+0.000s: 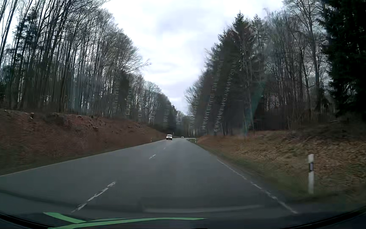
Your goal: Follow the waypoints while adhering to traffic rules and regulations
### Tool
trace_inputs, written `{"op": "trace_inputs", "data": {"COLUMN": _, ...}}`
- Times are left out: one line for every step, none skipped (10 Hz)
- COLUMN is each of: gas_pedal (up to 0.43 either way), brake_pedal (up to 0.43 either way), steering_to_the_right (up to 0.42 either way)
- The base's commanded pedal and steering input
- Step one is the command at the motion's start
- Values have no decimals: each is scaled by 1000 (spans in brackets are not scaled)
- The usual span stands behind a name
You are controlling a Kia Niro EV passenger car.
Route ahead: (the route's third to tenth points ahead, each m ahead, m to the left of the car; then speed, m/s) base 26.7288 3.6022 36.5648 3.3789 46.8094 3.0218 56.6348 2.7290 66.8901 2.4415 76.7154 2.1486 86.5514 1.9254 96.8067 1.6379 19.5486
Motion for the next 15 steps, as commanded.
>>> {"op": "trace_inputs", "data": {"gas_pedal": 169, "brake_pedal": 0, "steering_to_the_right": 0}}
{"op": "trace_inputs", "data": {"gas_pedal": 169, "brake_pedal": 0, "steering_to_the_right": 0}}
{"op": "trace_inputs", "data": {"gas_pedal": 169, "brake_pedal": 0, "steering_to_the_right": 0}}
{"op": "trace_inputs", "data": {"gas_pedal": 169, "brake_pedal": 0, "steering_to_the_right": 1}}
{"op": "trace_inputs", "data": {"gas_pedal": 169, "brake_pedal": 0, "steering_to_the_right": 2}}
{"op": "trace_inputs", "data": {"gas_pedal": 169, "brake_pedal": 0, "steering_to_the_right": 3}}
{"op": "trace_inputs", "data": {"gas_pedal": 169, "brake_pedal": 0, "steering_to_the_right": 4}}
{"op": "trace_inputs", "data": {"gas_pedal": 177, "brake_pedal": 0, "steering_to_the_right": 4}}
{"op": "trace_inputs", "data": {"gas_pedal": 177, "brake_pedal": 0, "steering_to_the_right": 4}}
{"op": "trace_inputs", "data": {"gas_pedal": 177, "brake_pedal": 0, "steering_to_the_right": 4}}
{"op": "trace_inputs", "data": {"gas_pedal": 189, "brake_pedal": 0, "steering_to_the_right": 5}}
{"op": "trace_inputs", "data": {"gas_pedal": 189, "brake_pedal": 0, "steering_to_the_right": 5}}
{"op": "trace_inputs", "data": {"gas_pedal": 189, "brake_pedal": 0, "steering_to_the_right": 4}}
{"op": "trace_inputs", "data": {"gas_pedal": 189, "brake_pedal": 0, "steering_to_the_right": 4}}
{"op": "trace_inputs", "data": {"gas_pedal": 197, "brake_pedal": 0, "steering_to_the_right": 4}}
